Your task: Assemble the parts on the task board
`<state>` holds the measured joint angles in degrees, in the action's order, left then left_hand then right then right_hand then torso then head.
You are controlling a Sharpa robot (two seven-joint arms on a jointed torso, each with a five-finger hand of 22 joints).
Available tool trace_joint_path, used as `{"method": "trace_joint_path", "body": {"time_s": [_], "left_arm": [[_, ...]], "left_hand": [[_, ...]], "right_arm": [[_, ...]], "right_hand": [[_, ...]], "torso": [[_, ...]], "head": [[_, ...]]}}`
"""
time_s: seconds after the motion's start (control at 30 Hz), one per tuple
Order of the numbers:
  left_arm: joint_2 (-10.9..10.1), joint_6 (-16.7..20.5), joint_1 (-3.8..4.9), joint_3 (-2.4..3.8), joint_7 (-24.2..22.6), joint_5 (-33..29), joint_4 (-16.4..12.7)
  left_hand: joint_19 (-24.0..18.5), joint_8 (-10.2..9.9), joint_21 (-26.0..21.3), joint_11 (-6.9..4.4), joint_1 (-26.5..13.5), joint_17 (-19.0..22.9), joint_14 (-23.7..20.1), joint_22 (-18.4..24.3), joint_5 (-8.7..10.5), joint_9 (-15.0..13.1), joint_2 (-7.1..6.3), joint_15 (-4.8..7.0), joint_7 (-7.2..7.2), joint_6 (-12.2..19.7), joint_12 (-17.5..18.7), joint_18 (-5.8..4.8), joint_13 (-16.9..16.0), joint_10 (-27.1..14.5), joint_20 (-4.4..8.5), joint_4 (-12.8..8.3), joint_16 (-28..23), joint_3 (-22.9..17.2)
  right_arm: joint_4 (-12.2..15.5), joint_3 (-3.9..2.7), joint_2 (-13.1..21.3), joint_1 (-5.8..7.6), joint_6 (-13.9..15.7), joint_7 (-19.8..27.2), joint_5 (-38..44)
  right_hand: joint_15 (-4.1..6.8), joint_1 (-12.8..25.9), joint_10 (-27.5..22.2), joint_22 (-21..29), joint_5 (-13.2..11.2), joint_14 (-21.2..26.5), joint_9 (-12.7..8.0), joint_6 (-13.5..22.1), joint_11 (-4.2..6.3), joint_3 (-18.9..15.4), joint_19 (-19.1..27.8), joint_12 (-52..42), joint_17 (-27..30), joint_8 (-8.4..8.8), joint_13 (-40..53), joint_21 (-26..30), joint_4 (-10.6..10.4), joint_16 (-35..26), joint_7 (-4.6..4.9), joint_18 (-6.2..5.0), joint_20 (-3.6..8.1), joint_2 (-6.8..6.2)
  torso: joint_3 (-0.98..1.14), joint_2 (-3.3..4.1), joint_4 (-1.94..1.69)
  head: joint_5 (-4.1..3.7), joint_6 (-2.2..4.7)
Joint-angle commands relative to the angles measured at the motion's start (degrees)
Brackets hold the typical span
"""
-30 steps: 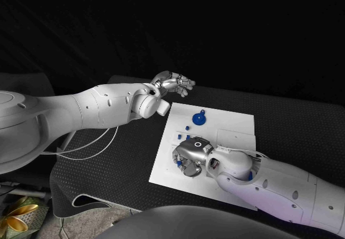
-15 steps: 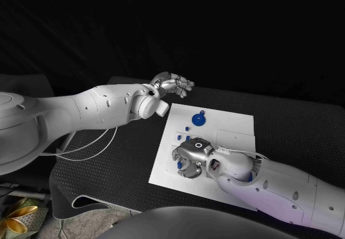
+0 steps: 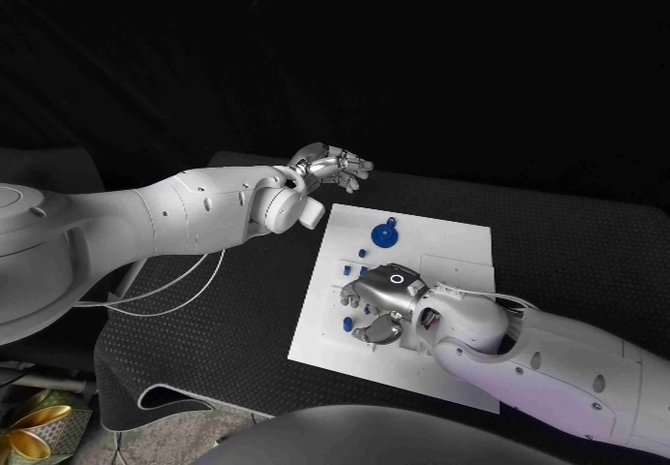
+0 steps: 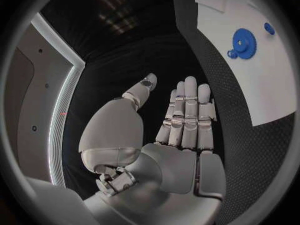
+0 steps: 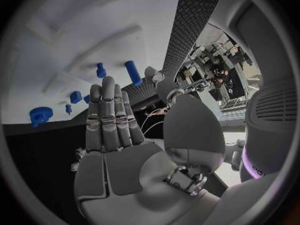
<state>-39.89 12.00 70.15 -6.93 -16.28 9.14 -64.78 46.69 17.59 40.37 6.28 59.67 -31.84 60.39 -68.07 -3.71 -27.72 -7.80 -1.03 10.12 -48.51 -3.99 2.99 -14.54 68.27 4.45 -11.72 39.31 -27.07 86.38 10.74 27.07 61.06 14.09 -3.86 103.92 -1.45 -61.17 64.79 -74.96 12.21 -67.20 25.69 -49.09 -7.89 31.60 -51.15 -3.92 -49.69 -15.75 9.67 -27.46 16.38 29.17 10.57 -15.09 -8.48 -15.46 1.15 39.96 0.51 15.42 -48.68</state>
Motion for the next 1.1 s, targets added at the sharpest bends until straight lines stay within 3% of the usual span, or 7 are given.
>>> {"method": "trace_joint_path", "body": {"time_s": [0.03,0.2,0.33,0.47,0.7,0.87,1.1], "left_arm": [[0.06,-0.79,0.07,0.04,-0.34,-0.3,-0.05],[-0.08,-0.58,0.07,0.04,-0.58,-0.3,0.42],[-0.12,-0.31,0.07,0.04,-0.64,-0.31,0.72],[0.01,-0.23,0.05,0.01,-0.52,-0.31,0.66],[0.46,-0.21,0.0,-0.03,-0.68,-0.32,0.97],[0.67,-0.51,-0.35,-0.07,-0.64,-0.52,1.31],[0.7,-0.84,-0.67,-0.09,-0.64,-0.63,1.45]], "left_hand": [[0.03,0.16,-0.4,0.35,-0.37,-0.11,0.21,-0.09,-0.23,0.0,0.2,-0.18,-0.07,0.45,-0.27,0.48,0.05,-0.17,0.0,0.36,-0.19,-0.01],[0.03,0.17,-0.41,0.35,-0.37,-0.12,0.22,-0.1,-0.22,-0.01,0.2,-0.18,-0.08,0.45,-0.27,0.48,0.05,-0.16,0.0,0.36,-0.2,-0.01],[0.04,0.19,-0.41,0.34,-0.38,-0.15,0.23,-0.11,-0.21,-0.01,0.18,-0.18,-0.08,0.42,-0.28,0.48,0.05,-0.15,0.0,0.37,-0.21,0.0],[0.06,0.24,-0.42,0.33,-0.4,-0.2,0.27,-0.14,-0.22,-0.03,0.23,-0.17,-0.1,0.36,-0.3,0.48,0.04,-0.12,-0.01,0.41,-0.23,0.0],[0.09,0.28,-0.42,0.32,-0.43,-0.27,0.31,-0.18,-0.23,-0.04,0.28,-0.17,-0.12,0.33,-0.32,0.48,0.03,-0.09,0.0,0.47,-0.25,0.0],[0.11,0.3,-0.42,0.32,-0.46,-0.31,0.34,-0.21,-0.24,-0.04,0.34,-0.16,-0.13,0.31,-0.33,0.48,0.03,-0.08,0.0,0.51,-0.27,-0.01],[0.14,0.34,-0.43,0.3,-0.53,-0.4,0.39,-0.26,-0.25,-0.05,0.43,-0.15,-0.15,0.28,-0.36,0.49,0.02,-0.03,0.0,0.59,-0.3,0.01]], "right_arm": [[1.99,-0.72,1.89,0.94,1.62,-0.12,-2.16],[5.54,-3.48,7.93,4.09,0.27,0.85,-13.36],[7.22,-4.03,13.38,7.31,-1.2,-0.18,-22.41],[7.34,-4.01,18.28,10.49,-5.01,-2.38,-33.9],[5.79,-3.83,22.41,10.99,-9.94,-6.41,-44.65],[5.96,-2.16,24.6,10.98,-8.89,-9.82,-48.88],[6.71,-0.74,26.41,10.97,-14.35,-21.51,-47.76]], "right_hand": [[-0.1,0.08,-0.47,-1.13,0.11,0.36,-0.06,0.32,0.09,-0.46,0.35,0.13,-0.1,0.38,-0.09,0.07,-0.03,-0.17,0.02,0.18,0.0,-0.51],[0.25,0.59,0.82,-1.19,-1.28,-0.51,0.01,-0.42,0.5,-0.41,-0.43,-0.76,-0.31,-0.15,0.09,-0.37,-1.17,0.29,-0.46,0.09,-0.05,0.41],[1.84,6.73,4.41,-1.18,-0.13,-2.87,-0.01,-1.19,2.19,-1.74,-2.64,-3.19,-1.19,-0.76,1.11,-1.52,-6.82,1.72,-1.85,0.09,1.08,1.49],[3.48,6.6,7.05,-1.16,-1.26,-3.8,0.79,-3.0,4.24,-3.47,-4.04,-9.64,-4.02,-2.06,5.43,-2.63,-7.71,3.67,-1.53,0.09,2.24,2.06],[4.92,6.21,-2.98,-1.48,-3.84,-2.3,4.38,-3.68,5.52,-5.82,-3.89,-30.61,-15.15,-2.76,22.67,-9.42,-9.31,12.53,-2.35,0.09,3.32,3.4],[6.15,8.24,-8.03,-1.55,-3.99,-0.62,5.19,-4.43,6.52,-8.79,-2.77,-46.93,-21.04,-2.12,34.28,-19.45,-11.03,25.7,-3.17,0.09,4.89,5.19],[7.78,10.85,-4.12,-1.21,-0.46,-4.32,5.97,-5.4,8.19,-14.13,-5.34,-61.89,-22.11,-1.71,43.64,-27.28,-10.62,36.11,-4.45,0.09,7.99,8.99]], "torso": [[-0.04,0.0,0.08],[-0.05,-0.04,0.15],[-0.07,-0.14,0.34],[-0.09,-0.32,0.65],[-0.11,-0.71,1.18],[0.09,-0.92,1.41],[0.32,-1.19,1.86]], "head": [[-0.45,0.45],[-1.59,1.49],[-2.73,2.29],[-3.91,2.64],[-6.25,2.67],[-8.81,2.42],[-9.55,2.87]]}}
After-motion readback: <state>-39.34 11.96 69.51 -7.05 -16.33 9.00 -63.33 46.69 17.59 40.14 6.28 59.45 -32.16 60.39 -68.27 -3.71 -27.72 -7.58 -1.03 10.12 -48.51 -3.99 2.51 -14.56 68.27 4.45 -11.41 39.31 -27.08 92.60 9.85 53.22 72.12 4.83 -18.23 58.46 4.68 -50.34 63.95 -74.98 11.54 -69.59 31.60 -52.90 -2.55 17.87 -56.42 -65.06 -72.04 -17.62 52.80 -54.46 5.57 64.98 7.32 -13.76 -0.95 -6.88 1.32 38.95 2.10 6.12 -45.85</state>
